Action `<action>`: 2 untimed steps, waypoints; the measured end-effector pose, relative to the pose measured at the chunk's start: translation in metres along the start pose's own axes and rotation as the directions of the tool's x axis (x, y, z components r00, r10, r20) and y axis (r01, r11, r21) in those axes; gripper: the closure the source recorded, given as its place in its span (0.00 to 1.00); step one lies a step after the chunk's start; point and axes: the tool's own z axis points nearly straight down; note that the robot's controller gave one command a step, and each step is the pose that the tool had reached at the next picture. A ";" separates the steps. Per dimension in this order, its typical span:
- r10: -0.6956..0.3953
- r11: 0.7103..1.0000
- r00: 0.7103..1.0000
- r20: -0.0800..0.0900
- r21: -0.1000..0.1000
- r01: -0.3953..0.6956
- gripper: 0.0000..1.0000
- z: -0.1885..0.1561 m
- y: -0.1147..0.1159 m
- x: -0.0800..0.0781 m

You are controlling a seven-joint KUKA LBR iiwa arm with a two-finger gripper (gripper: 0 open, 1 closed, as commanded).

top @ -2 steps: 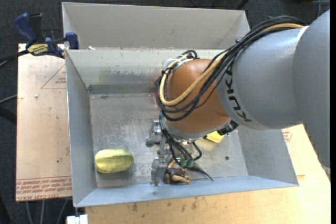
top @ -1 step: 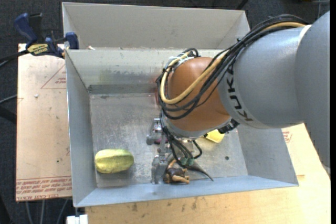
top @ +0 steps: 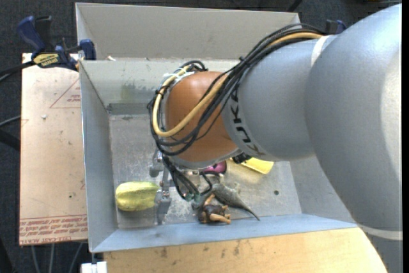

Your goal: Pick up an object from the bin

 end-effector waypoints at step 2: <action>0.041 0.999 0.999 -0.002 0.000 -0.041 0.00 -0.004 0.030 0.002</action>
Offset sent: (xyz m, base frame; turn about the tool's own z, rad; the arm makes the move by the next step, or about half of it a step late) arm -0.0039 0.0340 -0.0065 0.2732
